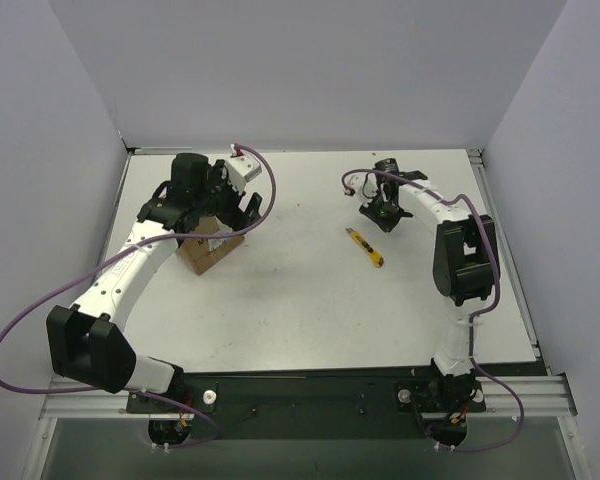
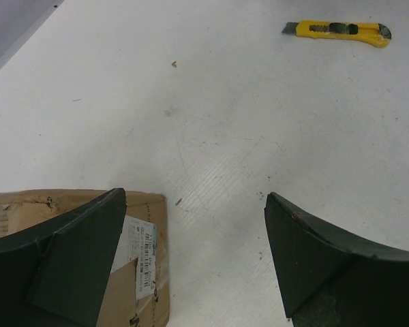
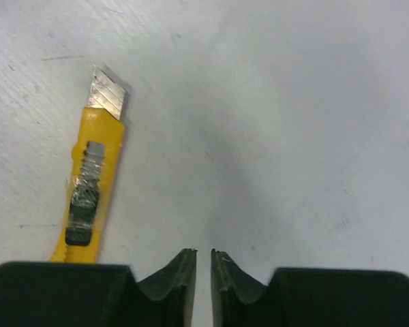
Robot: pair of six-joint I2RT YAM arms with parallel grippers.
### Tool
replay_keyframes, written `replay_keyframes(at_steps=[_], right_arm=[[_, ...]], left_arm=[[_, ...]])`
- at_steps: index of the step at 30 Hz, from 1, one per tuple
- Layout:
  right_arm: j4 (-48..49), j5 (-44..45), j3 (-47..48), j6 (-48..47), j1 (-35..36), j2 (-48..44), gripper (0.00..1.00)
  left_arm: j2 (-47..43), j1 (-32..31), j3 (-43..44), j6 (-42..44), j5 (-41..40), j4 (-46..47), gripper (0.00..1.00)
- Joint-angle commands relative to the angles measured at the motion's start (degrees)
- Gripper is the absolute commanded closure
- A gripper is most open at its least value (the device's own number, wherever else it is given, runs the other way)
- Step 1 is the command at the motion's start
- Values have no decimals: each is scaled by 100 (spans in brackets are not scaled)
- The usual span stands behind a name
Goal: Unpack the express box
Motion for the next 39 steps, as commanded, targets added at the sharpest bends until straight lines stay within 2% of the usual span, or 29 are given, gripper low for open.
replay_keyframes(at_steps=[1,2,4,7,11,14,15,17,20,21,24,27,29,31,32,33,35,36,39], right_arm=[[-220,-250,99,1363,-145,-782,69],[-290,-531,12,1923,-145,-835,64],[-379,-910,-164,2261,-66,-950,53],[-353,-930,-525,2316,171,-967,48],[-194,-588,-675,2333,339,-775,46],[-107,-184,-456,2543,382,-695,51],[59,322,-333,2796,426,-852,53],[314,573,-323,2921,610,-1142,53],[1568,1231,-849,2432,979,-1959,53],[2469,1494,-1007,2143,1076,-2230,53],[3792,2444,-1369,1279,1288,-2339,61],[3612,2604,-1062,1191,1375,-2373,63],[3900,2630,-887,780,1533,-2452,63],[3745,2596,-562,987,1718,-2514,67],[3143,2273,-404,1336,1701,-2532,69],[2867,2166,-185,2201,1614,-2497,70],[1720,1763,-147,3155,1456,-2357,69],[1469,1569,-261,3847,1350,-2191,66],[1177,752,-752,4441,963,-2101,55]], left_arm=[[-209,24,-2,-26,116,280,8],[-191,24,7,-9,99,271,8],[-139,24,42,-26,99,245,8],[-68,24,121,-87,99,201,8],[-24,24,174,-158,108,148,8],[-42,24,183,-158,116,121,8],[-50,16,183,-158,99,113,8],[-51,24,183,-149,73,130,8],[-42,24,165,-193,55,165,8],[-50,24,157,-202,55,174,8],[-59,24,95,-298,20,235,8],[-77,24,42,-360,46,262,8],[-86,24,60,-360,46,236,8],[-86,24,69,-351,37,244,8],[-60,24,60,-360,37,270,8],[-51,24,60,-369,37,297,8],[2,24,60,-395,81,332,8],[11,24,69,-448,81,350,8],[2,24,121,-492,72,306,8]])
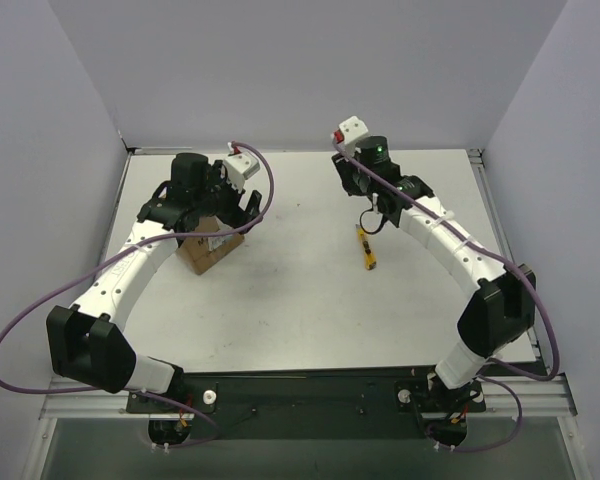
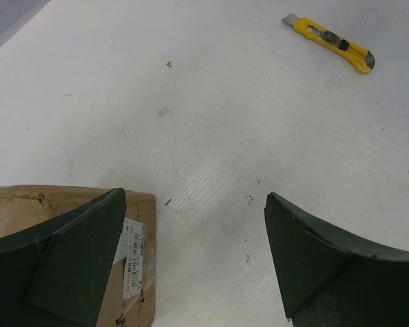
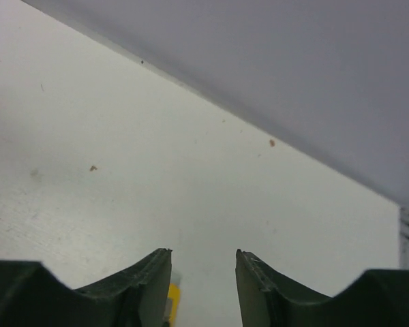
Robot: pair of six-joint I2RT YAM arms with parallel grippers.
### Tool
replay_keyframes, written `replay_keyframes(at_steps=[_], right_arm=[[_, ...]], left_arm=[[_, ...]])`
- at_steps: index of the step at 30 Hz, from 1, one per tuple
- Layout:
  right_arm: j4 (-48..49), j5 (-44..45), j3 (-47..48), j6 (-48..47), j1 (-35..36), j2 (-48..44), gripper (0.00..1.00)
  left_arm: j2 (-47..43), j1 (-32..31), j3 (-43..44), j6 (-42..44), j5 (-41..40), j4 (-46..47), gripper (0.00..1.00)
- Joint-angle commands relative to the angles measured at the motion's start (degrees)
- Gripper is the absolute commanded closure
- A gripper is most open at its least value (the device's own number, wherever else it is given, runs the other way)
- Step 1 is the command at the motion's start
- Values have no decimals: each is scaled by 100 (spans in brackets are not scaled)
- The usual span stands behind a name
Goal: Unpack the express box
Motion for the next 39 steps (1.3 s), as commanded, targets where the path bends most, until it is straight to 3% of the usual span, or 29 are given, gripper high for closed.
replay_keyframes(at_steps=[1,11,26,39], right_arm=[[-1188,-979,-757,1710,-528,248,54],[-1030,-1595,-1718,1790,-669,503,55],[-916,-1437,-1402,1623,-678,1250,60],[-1074,-1218,-1542,1448,-687,934,60]], left_arm=[[-22,24,126,-120,72,258,7],[-119,24,-6,-6,-7,82,8],[-259,24,-138,-59,-138,-67,8],[-365,24,-296,-111,-139,-24,8]])
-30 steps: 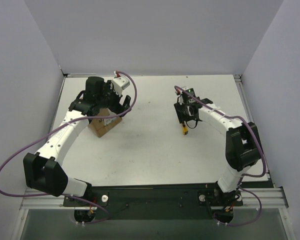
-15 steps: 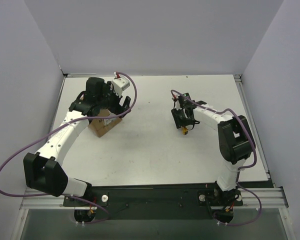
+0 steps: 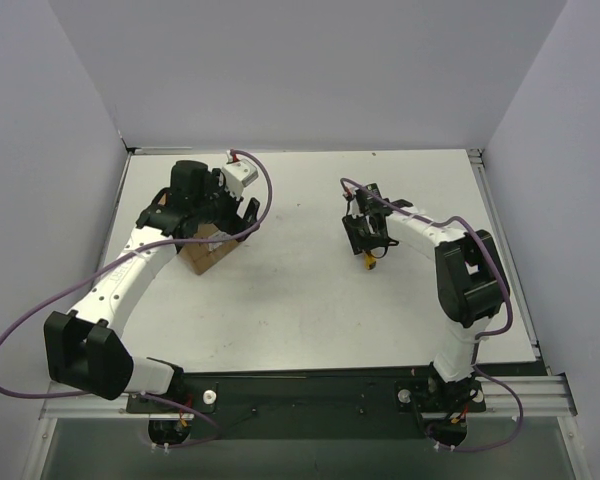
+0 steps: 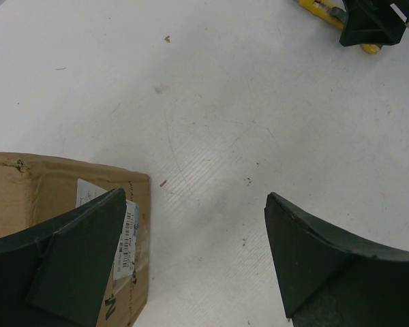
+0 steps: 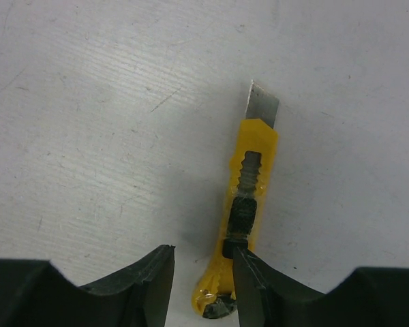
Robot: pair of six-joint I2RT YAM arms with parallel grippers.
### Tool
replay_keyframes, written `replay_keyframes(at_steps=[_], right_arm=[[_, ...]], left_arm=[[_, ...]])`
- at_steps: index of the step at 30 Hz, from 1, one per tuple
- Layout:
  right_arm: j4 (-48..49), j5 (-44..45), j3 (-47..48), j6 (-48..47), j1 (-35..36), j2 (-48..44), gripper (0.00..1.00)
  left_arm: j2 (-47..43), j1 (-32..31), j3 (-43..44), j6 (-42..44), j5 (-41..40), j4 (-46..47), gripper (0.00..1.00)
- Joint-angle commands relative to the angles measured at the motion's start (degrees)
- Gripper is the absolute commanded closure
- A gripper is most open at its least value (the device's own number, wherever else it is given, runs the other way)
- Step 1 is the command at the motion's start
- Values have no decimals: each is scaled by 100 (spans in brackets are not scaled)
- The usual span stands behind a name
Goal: Unpack the express box
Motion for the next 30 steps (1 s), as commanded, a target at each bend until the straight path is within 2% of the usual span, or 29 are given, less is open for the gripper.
replay_keyframes(at_steps=[1,11,15,25,30], right_arm=[[-75,297,-32,-177,-37,-308,59],[-118,-123,478,-317,-196,325,57],[-417,-326,627,-423,-161,475,58],[-514,-168,285,-431,-161,334,59],[-576,-194,74,-669,-161,273,64]], left_arm=[[-164,24,32,-90,25,101,8],[-252,24,14,16,8,-48,8],[-252,16,14,51,-10,-31,8],[-243,24,-3,148,-27,4,8],[-216,24,-39,104,8,75,8]])
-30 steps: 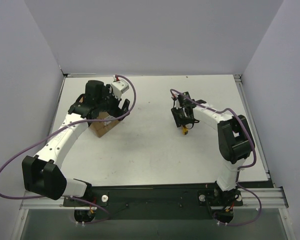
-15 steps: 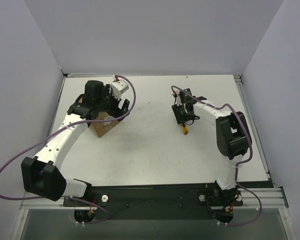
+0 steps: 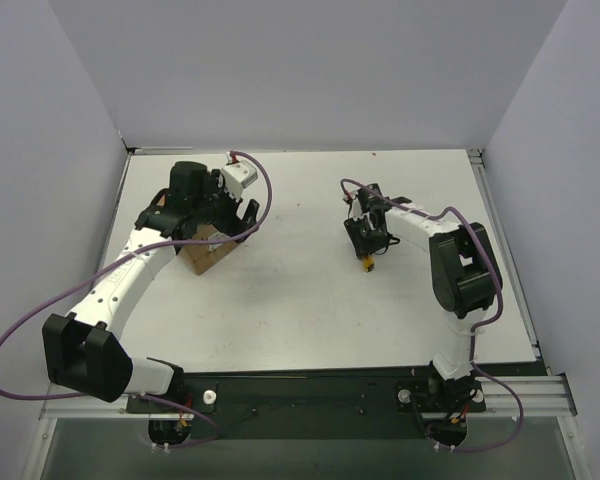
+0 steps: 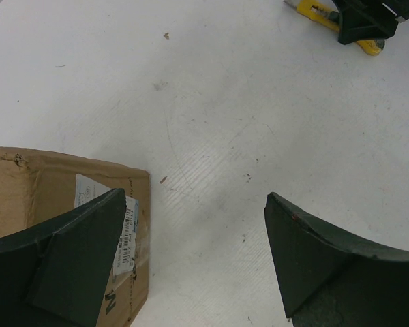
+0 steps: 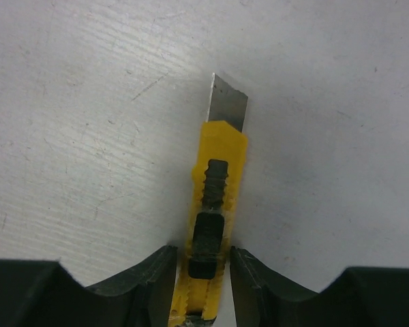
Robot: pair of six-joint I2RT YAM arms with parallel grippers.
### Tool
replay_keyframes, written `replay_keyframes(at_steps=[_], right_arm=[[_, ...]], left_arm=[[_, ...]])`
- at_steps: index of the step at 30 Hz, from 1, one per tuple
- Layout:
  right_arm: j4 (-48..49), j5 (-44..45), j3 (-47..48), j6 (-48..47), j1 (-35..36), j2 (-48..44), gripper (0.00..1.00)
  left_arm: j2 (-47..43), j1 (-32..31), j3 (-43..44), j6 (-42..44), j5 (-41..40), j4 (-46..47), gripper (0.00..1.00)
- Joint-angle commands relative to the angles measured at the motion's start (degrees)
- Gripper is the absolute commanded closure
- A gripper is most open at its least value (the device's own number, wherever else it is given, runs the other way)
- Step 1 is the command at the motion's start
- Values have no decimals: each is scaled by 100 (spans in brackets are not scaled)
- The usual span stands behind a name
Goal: Unpack the express box
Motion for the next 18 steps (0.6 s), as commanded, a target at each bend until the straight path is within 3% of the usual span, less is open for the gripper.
replay_keyframes(at_steps=[1,7,18], right_arm=[[-298,-8,-243,-238,21,-210,65],[-228,-307,-218,-861,117,-377,93],[-35,-861,-235,-2856,882,-1782,100]], left_arm=[[-144,24,-34,51,23,158,8],[-39,24,44,-107,259,211,8],[874,16,853,-1072,1560,527,7]])
